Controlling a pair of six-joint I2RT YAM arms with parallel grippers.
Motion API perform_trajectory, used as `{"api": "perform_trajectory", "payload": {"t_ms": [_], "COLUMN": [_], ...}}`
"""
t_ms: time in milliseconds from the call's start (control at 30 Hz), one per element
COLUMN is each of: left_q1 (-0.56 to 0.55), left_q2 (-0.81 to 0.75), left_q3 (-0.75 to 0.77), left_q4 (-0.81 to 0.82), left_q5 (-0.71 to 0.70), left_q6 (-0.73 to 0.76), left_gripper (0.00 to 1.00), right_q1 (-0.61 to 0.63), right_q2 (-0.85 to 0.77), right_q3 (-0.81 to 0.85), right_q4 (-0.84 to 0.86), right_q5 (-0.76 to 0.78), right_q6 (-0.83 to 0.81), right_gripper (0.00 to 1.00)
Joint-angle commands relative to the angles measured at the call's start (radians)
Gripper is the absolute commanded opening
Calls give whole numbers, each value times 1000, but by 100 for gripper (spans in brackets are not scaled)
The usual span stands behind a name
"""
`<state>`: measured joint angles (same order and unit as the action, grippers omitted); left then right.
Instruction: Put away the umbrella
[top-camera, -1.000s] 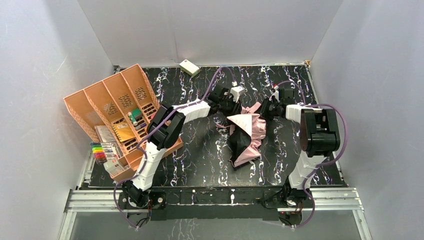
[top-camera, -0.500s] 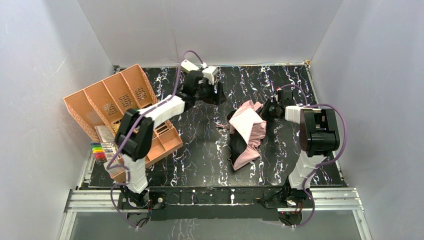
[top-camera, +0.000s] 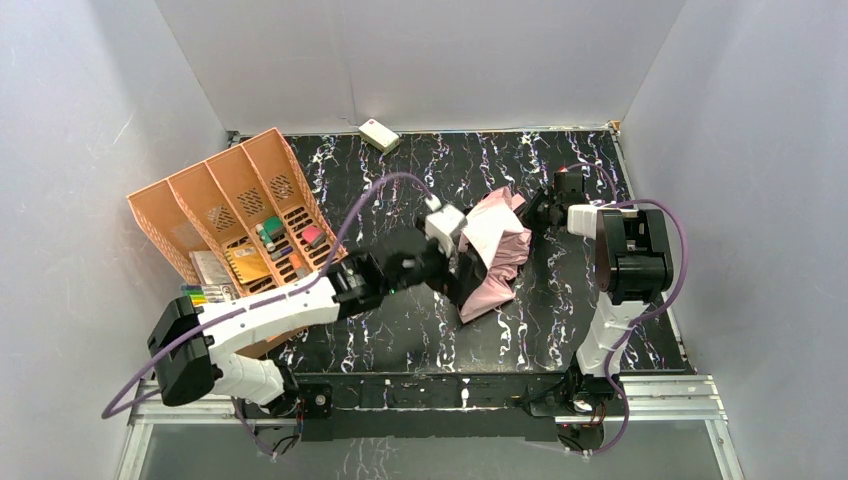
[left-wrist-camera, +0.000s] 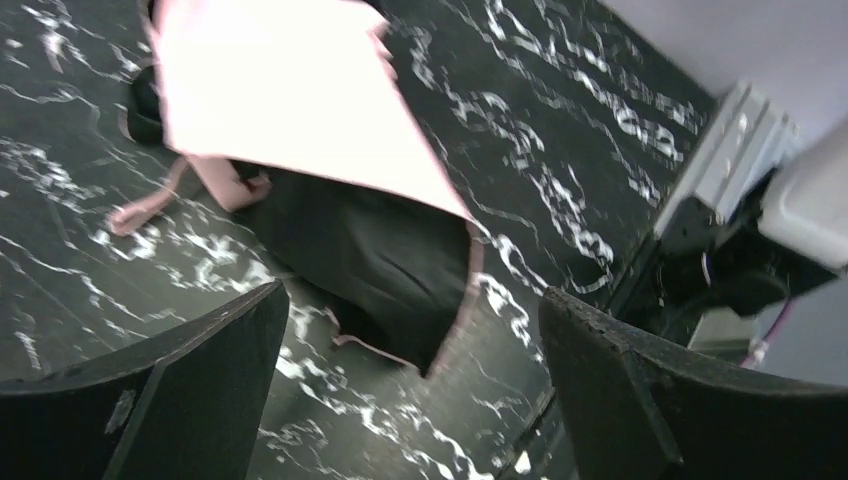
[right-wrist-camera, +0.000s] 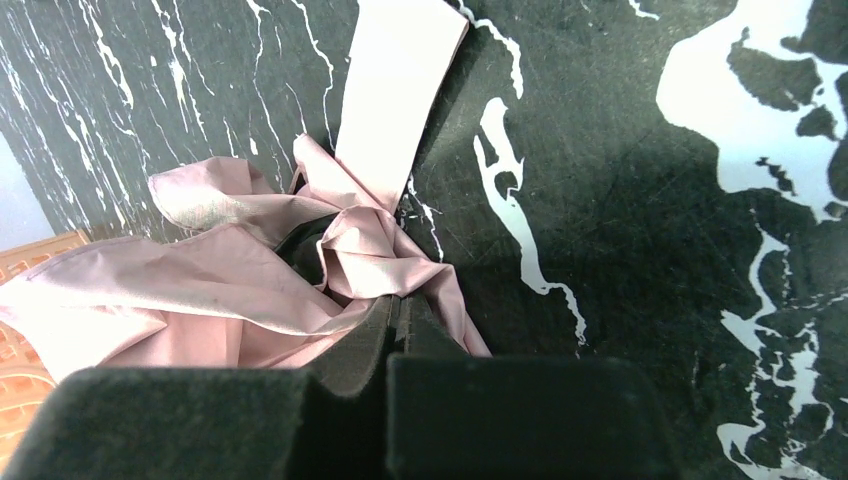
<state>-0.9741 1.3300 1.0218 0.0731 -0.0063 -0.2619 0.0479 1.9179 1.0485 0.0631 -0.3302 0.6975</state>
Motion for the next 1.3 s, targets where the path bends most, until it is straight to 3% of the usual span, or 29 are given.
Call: {"api": "perform_trajectory", "payload": {"t_ms": [0, 167, 467, 767, 900, 933, 967, 1033, 1133, 1200, 1267], "left_q1": [-163, -288, -298, -295, -289, -275, -268, -262, -227, -153, -119], "left_q2": [-31, 59, 220, 361, 347, 315, 290, 243, 182, 170, 171], "left_q3": [-42, -49, -22, 68, 88, 93, 96, 105, 140, 212, 231], "left_q4": [-40, -40, 65, 120, 127, 132, 137, 137, 130, 105, 113], "left_q5": [-281, -440, -564, -600, -589, -538, -492, -425, -241, -3, 98], "left_q6": [18, 28, 7, 15, 42, 59, 68, 92, 112, 101, 90], "left_gripper": [98, 98, 95, 66, 38, 20, 10, 2, 0, 0, 0], "right_q1": [-2, -2, -2, -2, -2, -2, -2, -2, -2, -2, -2], "right_q2": [46, 39, 28, 27, 28, 29, 30, 32, 32, 36, 37], "right_q3": [-2, -10, -23, -24, -24, -27, -28, -31, -32, -33, -33], "right_q4": [-55, -53, -45, -39, -39, -37, -36, -36, -39, -40, -40], "right_q5": [123, 111, 101, 88, 89, 90, 89, 88, 86, 83, 83], "right_q6": [-25, -29, -41, -50, -59, -61, -63, -69, -77, -82, -82], "right_gripper": [0, 0, 0, 0, 0, 0, 0, 0, 0, 0, 0]}}
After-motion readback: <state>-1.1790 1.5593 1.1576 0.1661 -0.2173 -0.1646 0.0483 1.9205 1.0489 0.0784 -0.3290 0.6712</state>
